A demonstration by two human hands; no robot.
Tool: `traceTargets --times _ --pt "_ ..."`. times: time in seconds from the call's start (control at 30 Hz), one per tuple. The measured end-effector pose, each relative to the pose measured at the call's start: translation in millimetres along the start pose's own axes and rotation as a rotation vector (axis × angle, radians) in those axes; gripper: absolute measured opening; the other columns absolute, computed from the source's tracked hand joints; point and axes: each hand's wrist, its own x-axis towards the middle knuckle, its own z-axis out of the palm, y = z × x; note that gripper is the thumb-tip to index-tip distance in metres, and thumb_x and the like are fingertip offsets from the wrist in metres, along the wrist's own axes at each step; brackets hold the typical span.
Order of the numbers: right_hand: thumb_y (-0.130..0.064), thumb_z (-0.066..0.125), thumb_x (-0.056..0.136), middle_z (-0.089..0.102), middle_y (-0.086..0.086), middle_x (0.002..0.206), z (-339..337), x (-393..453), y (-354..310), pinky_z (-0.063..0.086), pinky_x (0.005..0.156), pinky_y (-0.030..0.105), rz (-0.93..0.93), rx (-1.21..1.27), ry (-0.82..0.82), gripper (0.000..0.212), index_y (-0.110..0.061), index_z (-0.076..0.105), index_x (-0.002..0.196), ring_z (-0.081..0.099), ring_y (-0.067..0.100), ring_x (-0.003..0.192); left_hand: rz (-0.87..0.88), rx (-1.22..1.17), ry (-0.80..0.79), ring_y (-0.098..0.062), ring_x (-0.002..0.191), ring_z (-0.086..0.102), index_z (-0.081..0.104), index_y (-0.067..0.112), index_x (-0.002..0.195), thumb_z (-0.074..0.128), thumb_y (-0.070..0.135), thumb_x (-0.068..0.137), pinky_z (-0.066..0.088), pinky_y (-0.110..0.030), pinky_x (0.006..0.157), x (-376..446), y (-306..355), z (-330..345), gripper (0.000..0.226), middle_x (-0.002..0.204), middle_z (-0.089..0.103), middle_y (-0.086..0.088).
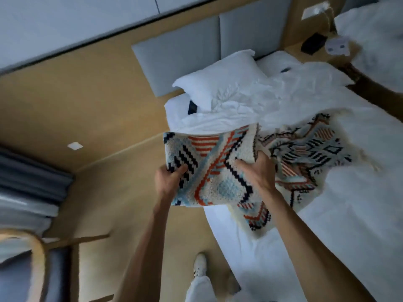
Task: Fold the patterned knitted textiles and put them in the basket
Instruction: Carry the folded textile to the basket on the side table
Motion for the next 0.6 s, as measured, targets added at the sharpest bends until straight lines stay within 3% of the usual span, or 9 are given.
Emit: traceTargets --times 0.07,0.17,0.33,0.43,0.53,0.6 --pt "-0.041 0.080 0.068 0.070 -0.005 0.091 31.6 -8.9 -19.8 0.057 0.072 0.030 -0.077 -0.020 -0.062 0.043 -0.019 0.066 0.102 0.068 0.018 0.080 -0.035 -0.022 0.087 -0.021 0.067 0.073 0.073 0.008 0.084 0.080 0.025 0.077 0.059 -0.031 0.050 -3.6 -20.0 -35.2 0.019 0.076 0.075 -0.003" --pt "-0.036 0.079 0.071 0.065 -0.008 0.091 76.0 -26.3 -48.6 0.054 0.073 0.026 -0.164 -0.035 -0.150 0.044 -0.018 0.064 0.108 0.066 0.017 0.083 -0.076 -0.043 0.190 -0.015 0.063 0.071 0.072 0.008 0.085 0.079 0.023 0.079 0.054 -0.023 0.046 -15.4 -47.5 -83.8 0.018 0.075 0.073 -0.001" --pt "-0.030 0.077 0.074 0.055 -0.015 0.087 156.6 -72.0 -92.1 0.051 0.074 0.027 -0.281 -0.098 -0.340 0.039 -0.020 0.061 0.108 0.062 0.017 0.083 -0.189 -0.074 0.373 -0.018 0.065 0.072 0.070 0.015 0.075 0.079 0.031 0.077 0.059 -0.031 0.051 -39.3 -104.1 -171.6 0.018 0.073 0.073 0.000" --pt "-0.033 0.077 0.073 0.058 -0.012 0.091 208.7 -111.0 -112.5 0.052 0.074 0.029 -0.354 -0.128 -0.413 0.044 -0.020 0.061 0.112 0.064 0.018 0.084 -0.213 -0.108 0.475 -0.011 0.062 0.068 0.069 0.016 0.076 0.078 0.028 0.080 0.052 -0.019 0.045 -62.9 -134.3 -224.4 0.016 0.072 0.071 0.004" --pt "-0.033 0.077 0.077 0.063 -0.008 0.096 249.7 -150.4 -131.4 0.046 0.063 0.021 -0.387 -0.142 -0.483 0.047 -0.016 0.059 0.117 0.064 0.012 0.079 -0.209 -0.129 0.534 -0.009 0.062 0.070 0.070 0.017 0.075 0.077 0.027 0.081 0.055 -0.020 0.050 -87.6 -160.5 -270.7 0.013 0.075 0.073 0.004" --pt "-0.031 0.076 0.081 0.062 -0.005 0.100 276.6 -176.3 -144.2 0.038 0.059 0.018 -0.411 -0.171 -0.524 0.049 -0.009 0.057 0.122 0.052 0.004 0.069 -0.228 -0.157 0.581 -0.010 0.066 0.072 0.073 0.016 0.078 0.077 0.029 0.080 0.059 -0.025 0.056 -103.3 -183.7 -302.2 0.013 0.078 0.075 0.003"
